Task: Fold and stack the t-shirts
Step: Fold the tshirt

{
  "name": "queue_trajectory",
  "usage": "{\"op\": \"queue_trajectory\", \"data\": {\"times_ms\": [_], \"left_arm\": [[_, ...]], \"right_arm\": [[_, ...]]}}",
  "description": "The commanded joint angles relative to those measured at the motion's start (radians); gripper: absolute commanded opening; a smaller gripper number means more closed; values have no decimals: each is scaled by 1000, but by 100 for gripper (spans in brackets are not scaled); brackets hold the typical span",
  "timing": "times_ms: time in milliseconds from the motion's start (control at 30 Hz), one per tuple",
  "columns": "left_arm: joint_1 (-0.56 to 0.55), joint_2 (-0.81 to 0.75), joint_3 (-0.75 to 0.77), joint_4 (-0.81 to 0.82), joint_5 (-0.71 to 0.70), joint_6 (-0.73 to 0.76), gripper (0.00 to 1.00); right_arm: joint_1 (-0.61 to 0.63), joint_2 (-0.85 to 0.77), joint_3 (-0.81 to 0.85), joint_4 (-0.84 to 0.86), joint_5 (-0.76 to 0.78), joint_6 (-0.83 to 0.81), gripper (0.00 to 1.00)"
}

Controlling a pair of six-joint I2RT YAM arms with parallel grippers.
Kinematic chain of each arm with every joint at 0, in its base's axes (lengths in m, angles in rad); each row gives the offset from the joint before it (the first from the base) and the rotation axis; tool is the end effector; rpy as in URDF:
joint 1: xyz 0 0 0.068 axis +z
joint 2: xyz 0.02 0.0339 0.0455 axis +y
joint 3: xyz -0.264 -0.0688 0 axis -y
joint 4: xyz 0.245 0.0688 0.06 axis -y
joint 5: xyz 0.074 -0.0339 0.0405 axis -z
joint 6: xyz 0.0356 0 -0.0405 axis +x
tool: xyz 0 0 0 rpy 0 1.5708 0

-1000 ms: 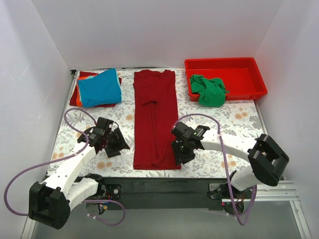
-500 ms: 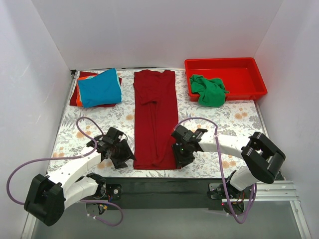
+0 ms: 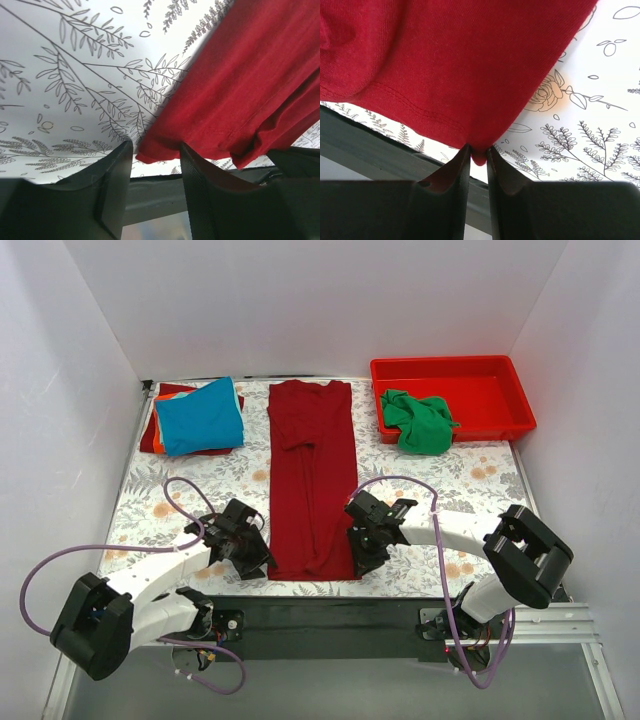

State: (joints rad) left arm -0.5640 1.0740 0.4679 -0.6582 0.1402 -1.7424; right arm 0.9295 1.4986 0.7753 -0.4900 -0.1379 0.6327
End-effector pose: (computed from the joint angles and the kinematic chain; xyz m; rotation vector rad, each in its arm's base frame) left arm 0.1348 -0.0912 0.1512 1.6915 -2.5911 0.5250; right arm 0.1532 0.2133 0.1573 -0.4709 2.9017 0.5181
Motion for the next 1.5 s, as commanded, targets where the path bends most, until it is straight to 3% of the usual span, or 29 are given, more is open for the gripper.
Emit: {"op": "queue_trajectory", "data": {"times_ms": [0, 100, 367, 700, 933, 1467], "left_arm": [[-13, 15, -31, 38, -2, -20, 40], [-20, 20, -58, 72, 24, -34, 37], [-36, 6, -147, 121, 42, -77, 0], [-48, -8, -126, 72, -1, -105, 0], [-54, 6, -121, 74, -4, -98, 0], [-66, -98, -92, 49, 45, -109, 0]], "right_arm": [[-1, 15, -21, 25, 18, 7, 24], [-1, 9, -25, 21, 15, 19, 20], [-6, -40, -74, -10, 26, 61, 4], [-50, -123, -116, -113, 98, 97, 1], [-72, -170, -136, -145, 127, 113, 6], [-75, -215, -90, -151, 87, 93, 1]]}}
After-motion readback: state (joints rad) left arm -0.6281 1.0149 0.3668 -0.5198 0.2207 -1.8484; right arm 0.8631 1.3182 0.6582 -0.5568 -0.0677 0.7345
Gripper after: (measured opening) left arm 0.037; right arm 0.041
